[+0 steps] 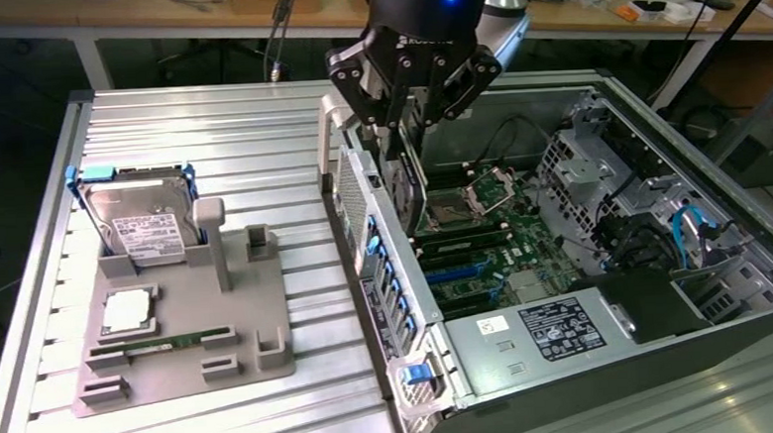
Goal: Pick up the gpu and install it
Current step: 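Pick up the gpu and move the gpu toward the slot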
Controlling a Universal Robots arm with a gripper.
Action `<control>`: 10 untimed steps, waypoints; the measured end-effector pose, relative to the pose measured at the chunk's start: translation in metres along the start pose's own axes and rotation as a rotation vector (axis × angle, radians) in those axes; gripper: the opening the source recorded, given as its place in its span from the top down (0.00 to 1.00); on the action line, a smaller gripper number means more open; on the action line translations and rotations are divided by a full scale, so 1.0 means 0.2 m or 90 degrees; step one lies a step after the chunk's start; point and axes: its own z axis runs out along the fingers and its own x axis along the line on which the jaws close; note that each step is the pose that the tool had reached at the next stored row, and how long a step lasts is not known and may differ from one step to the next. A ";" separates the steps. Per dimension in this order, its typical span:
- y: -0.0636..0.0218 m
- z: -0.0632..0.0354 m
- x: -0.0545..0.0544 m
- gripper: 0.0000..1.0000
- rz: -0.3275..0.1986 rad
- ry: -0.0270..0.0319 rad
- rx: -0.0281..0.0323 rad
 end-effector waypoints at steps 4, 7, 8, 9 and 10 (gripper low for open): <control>0.001 0.001 -0.02 0.73 0.000 0.0000 0.0000; 0.004 0.003 -0.06 0.73 0.000 0.0001 0.0000; 0.005 0.004 -0.08 0.73 0.000 0.0002 0.0000; 0.006 0.005 -0.10 0.73 0.000 0.0003 0.0001; 0.007 0.006 -0.12 0.73 0.000 0.0003 0.0000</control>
